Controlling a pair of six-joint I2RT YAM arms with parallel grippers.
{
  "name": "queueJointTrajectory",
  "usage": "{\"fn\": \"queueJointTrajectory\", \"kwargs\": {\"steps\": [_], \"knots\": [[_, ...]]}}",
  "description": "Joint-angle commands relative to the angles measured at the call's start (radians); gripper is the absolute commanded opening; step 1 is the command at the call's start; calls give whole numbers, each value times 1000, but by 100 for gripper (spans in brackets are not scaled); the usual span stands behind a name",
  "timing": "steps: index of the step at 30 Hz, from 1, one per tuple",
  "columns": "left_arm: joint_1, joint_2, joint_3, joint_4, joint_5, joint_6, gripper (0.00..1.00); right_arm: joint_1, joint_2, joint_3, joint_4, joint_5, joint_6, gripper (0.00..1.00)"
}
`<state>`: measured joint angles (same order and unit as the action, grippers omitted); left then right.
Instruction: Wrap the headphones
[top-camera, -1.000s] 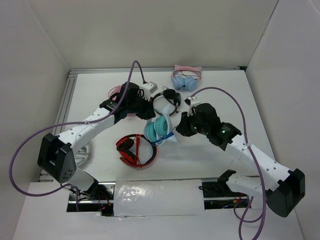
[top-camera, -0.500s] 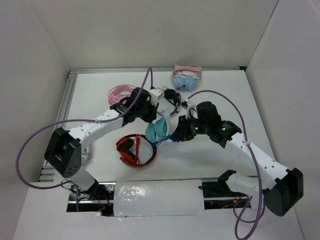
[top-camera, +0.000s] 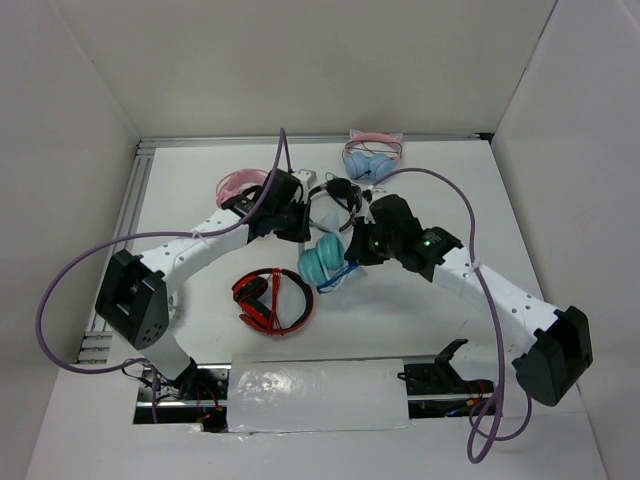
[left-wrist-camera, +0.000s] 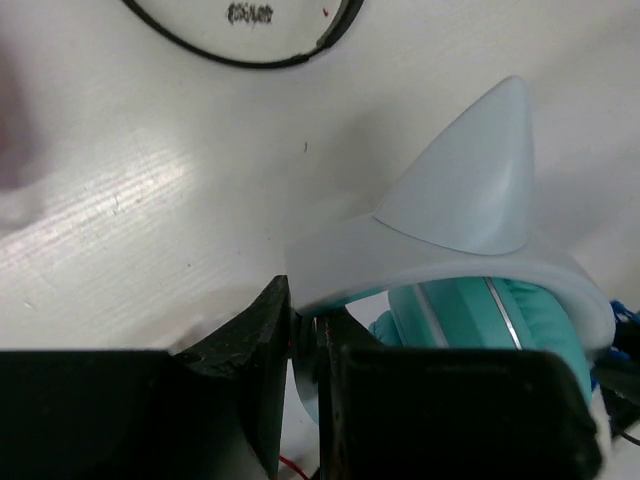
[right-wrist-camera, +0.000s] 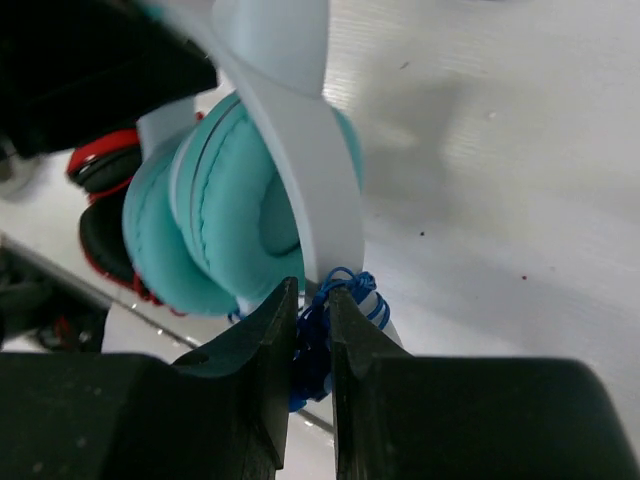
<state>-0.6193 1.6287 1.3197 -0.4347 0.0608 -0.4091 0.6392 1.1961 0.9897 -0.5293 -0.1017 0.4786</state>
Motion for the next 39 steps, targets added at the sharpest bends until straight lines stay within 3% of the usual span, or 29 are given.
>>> {"fn": "queueJointTrajectory", "kwargs": {"steps": [1, 4, 9, 17, 21, 23, 39], "knots": [[-13, -21, 58, -19, 138, -177, 0, 37, 43, 46, 3, 221, 49, 4], [-14, -6, 68, -27, 177, -255, 0, 76, 89, 73, -11, 322, 83, 6], [6, 71, 136, -124, 109, -391, 0, 140, 170, 125, -64, 473, 141, 11], [32, 122, 147, -104, 97, -444, 0, 182, 198, 170, -95, 540, 184, 18], [41, 126, 151, -32, 103, -415, 0, 182, 168, 184, -104, 540, 176, 23], [49, 135, 162, -13, 109, -402, 0, 182, 161, 205, -115, 536, 167, 31], [53, 163, 205, -3, -35, -464, 0, 168, 172, 277, -129, 369, 164, 34]]}}
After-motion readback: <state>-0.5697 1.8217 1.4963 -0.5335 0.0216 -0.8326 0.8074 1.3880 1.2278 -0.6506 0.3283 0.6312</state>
